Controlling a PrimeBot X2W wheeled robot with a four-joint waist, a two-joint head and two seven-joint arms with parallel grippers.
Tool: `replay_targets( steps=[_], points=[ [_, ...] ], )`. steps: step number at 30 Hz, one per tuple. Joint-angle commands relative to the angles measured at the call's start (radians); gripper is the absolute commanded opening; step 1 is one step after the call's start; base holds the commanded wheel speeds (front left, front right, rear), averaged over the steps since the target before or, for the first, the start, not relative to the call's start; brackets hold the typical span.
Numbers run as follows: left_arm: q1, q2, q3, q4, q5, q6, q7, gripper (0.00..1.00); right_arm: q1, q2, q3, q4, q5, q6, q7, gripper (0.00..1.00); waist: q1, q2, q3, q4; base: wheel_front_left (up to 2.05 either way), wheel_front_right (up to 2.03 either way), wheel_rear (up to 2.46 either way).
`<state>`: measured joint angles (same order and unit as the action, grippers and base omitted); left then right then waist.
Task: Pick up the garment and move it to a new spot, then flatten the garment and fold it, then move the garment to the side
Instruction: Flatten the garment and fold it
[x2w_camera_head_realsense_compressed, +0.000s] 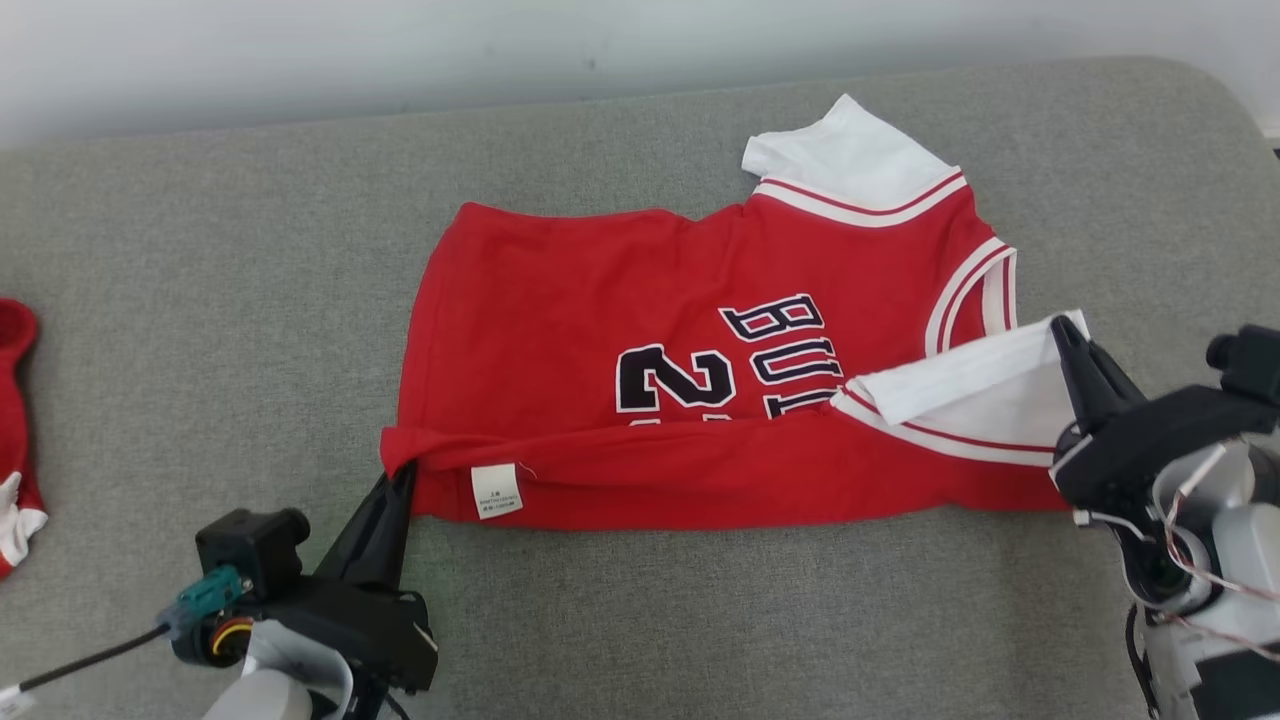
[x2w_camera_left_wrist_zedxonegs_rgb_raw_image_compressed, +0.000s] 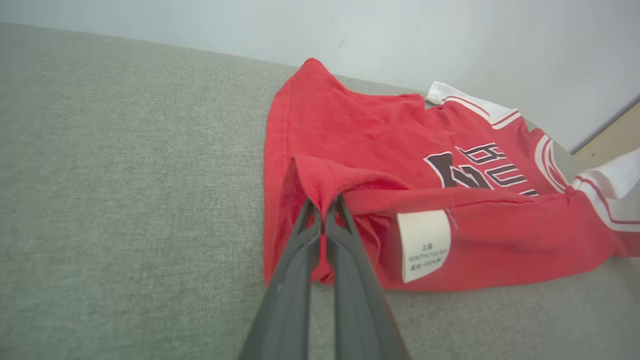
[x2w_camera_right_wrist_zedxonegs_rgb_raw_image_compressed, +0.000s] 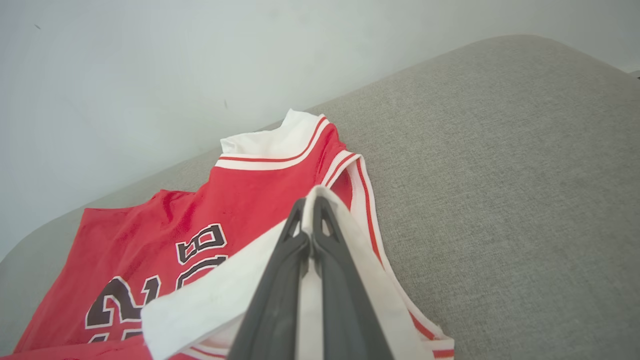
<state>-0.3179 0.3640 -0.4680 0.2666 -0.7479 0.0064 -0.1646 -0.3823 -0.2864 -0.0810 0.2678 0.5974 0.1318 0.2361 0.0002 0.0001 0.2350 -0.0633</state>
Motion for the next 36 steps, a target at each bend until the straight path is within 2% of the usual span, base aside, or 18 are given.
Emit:
replay_targets(
  steps=[1, 11, 12, 13, 14, 19, 24, 30, 36],
  points=[
    [-0.026, -0.006, -0.002, 0.024, 0.006, -0.009, 0.001, 0.0, -0.034, -0.007, 0.018, 0.035, -0.004, -0.002, -0.019, 0.0, -0.0002, -0.0001, 0.008, -0.002, 0.0, 0.0, 0.0],
    [-0.123, -0.044, -0.029, 0.178, 0.021, -0.05, -0.022, 0.0, -0.178, -0.041, 0.128, 0.284, 0.003, -0.002, -0.173, 0.0, -0.0002, -0.0001, 0.011, 0.008, 0.0, 0.0, 0.0],
    [-0.128, -0.047, -0.028, 0.191, 0.025, -0.049, -0.03, 0.47, -0.183, -0.042, 0.137, 0.297, 0.007, -0.002, -0.196, 0.17, -0.0002, -0.0001, 0.008, 0.008, 0.0, 0.0, 0.0],
    [-0.132, -0.05, -0.03, 0.203, 0.03, -0.047, -0.038, 1.0, -0.187, -0.044, 0.149, 0.308, 0.009, -0.002, -0.22, 0.46, -0.0002, -0.0001, 0.004, 0.009, 0.0, 0.0, 0.0],
    [-0.134, -0.057, -0.031, 0.212, 0.034, -0.046, -0.047, 1.0, -0.187, -0.043, 0.164, 0.317, 0.019, -0.002, -0.236, 1.0, -0.0002, -0.0001, -0.001, 0.009, 0.0, 0.0, 0.0],
    [-0.104, -0.071, -0.022, 0.238, 0.043, -0.047, -0.08, 1.0, -0.148, -0.08, 0.219, 0.333, 0.045, -0.002, -0.328, 1.0, -0.0002, -0.0001, -0.035, 0.008, 0.0, 0.0, 0.0],
    [-0.038, -0.082, -0.005, 0.202, 0.059, -0.031, -0.097, 1.0, -0.071, -0.125, 0.252, 0.304, 0.077, -0.002, -0.39, 1.0, -0.0002, -0.0001, -0.068, 0.003, 0.0, 0.0, 0.0],
    [0.036, -0.085, -0.02, 0.168, 0.105, 0.011, -0.1, 1.0, 0.046, -0.173, 0.275, 0.274, 0.066, -0.002, -0.404, 1.0, -0.0002, -0.0001, -0.073, -0.006, 0.0, 0.0, 0.0],
    [0.04, -0.08, -0.025, 0.177, 0.148, 0.04, -0.1, 1.0, 0.085, -0.166, 0.286, 0.297, 0.025, -0.002, -0.402, 1.0, -0.0002, -0.0001, -0.06, -0.03, 0.0, 0.0, 0.0]
  ],
)
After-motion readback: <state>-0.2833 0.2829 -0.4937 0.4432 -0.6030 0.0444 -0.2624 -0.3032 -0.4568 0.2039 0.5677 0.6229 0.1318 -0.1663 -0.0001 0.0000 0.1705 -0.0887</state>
